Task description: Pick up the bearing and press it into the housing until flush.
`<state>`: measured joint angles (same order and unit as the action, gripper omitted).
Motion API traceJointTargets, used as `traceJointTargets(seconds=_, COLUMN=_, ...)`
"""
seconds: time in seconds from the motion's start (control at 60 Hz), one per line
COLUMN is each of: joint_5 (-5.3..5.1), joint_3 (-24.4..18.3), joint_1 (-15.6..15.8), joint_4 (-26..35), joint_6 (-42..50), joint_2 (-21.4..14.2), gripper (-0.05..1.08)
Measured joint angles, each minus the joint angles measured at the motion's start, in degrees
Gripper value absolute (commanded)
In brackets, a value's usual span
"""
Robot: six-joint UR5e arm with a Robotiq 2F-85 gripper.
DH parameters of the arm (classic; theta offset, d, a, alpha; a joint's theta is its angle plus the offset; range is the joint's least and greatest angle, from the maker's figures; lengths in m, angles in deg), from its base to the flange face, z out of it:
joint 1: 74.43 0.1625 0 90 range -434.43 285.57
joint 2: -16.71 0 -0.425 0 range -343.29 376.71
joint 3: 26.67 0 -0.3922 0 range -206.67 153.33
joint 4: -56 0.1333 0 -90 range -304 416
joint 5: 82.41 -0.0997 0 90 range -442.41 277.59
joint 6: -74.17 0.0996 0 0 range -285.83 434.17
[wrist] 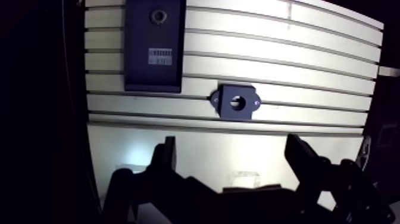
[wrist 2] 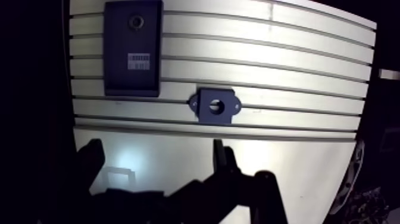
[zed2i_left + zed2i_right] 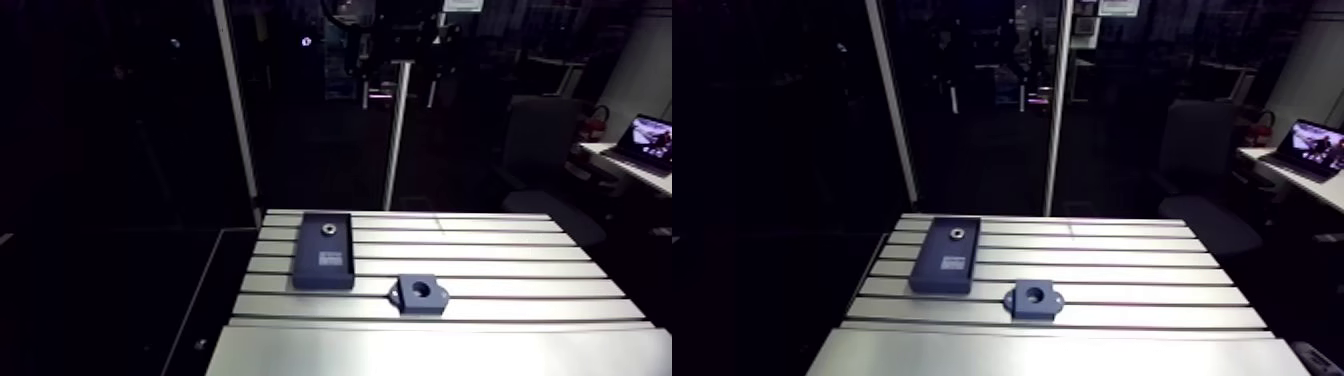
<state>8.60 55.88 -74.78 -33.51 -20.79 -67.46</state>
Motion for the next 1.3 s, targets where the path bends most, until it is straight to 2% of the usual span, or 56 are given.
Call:
traceJointTargets(seconds=0.483, joint_5=-0.10, joint_3=0.3, joint_1=-0.2, joint_4=-0.1, joint_6=0.2, joint_2=0.8, gripper=0.00)
traceJointTargets(seconds=0.717, joint_5=-0.20, joint_3=0.1, joint_1=0.2, joint_4=-1.5, joint_6=1.5, joint_2=2.3, gripper=0.00)
traceJointTargets(seconds=0.983, joint_5=-0.27, joint_3=-0.3, joint_1=2.7, joint_4=-5.5, joint_6=5.2, joint_2=5.9, gripper=0.00)
traceJointTargets(seconds=1.3, joint_5=0.06, joint_3=-2.3, joint_1=6.4, joint_4=-9.3, joint_6=11.8, joint_2=11.8, gripper=0.00)
